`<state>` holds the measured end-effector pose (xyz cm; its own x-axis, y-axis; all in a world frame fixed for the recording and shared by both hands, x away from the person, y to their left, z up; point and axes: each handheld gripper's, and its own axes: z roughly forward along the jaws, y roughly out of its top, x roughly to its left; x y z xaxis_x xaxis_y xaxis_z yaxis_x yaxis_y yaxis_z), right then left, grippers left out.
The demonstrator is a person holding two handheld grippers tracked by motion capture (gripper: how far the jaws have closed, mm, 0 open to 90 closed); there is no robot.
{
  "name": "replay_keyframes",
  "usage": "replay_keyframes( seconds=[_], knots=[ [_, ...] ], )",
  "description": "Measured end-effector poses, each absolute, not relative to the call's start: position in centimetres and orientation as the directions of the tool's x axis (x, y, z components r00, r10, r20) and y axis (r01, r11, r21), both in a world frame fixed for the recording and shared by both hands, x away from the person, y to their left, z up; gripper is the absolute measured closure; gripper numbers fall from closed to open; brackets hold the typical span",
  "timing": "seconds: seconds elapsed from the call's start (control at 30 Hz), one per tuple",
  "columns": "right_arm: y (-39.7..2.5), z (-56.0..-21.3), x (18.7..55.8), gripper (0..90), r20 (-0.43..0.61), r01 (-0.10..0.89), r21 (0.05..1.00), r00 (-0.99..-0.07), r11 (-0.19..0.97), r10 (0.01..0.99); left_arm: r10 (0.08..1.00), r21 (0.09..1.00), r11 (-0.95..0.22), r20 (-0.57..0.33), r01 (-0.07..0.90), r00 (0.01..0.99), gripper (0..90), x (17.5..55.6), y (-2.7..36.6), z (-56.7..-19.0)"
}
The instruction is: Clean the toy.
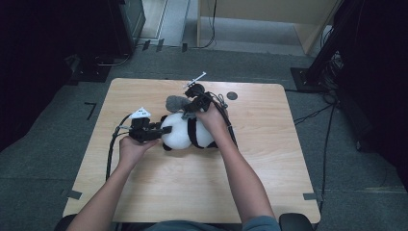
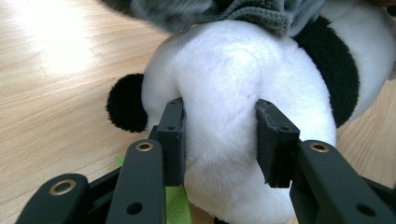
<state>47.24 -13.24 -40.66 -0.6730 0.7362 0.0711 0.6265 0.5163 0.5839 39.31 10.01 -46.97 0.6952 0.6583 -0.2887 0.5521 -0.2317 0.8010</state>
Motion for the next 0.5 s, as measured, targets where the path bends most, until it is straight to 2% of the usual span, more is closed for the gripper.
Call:
replay_keyframes(
  seconds=[0.23, 0.5],
  knots=[
    [-17.3, -39.9, 47.3, 75.4, 0.06, 0.631, 0.63, -0.621, 0.453, 0.782, 0.656, 0.8, -0.227, -0.296, 0.556, 0.694, 59.5, 39.3, 10.1, -47.0],
    [-22.0, -40.8, 47.1, 75.4, 0.178, 0.687, 0.66, -0.536, 0.304, 0.825, 0.655, 0.803, -0.223, -0.296, 0.552, 0.695, 59.1, 39.2, 10.1, -47.0]
  ],
)
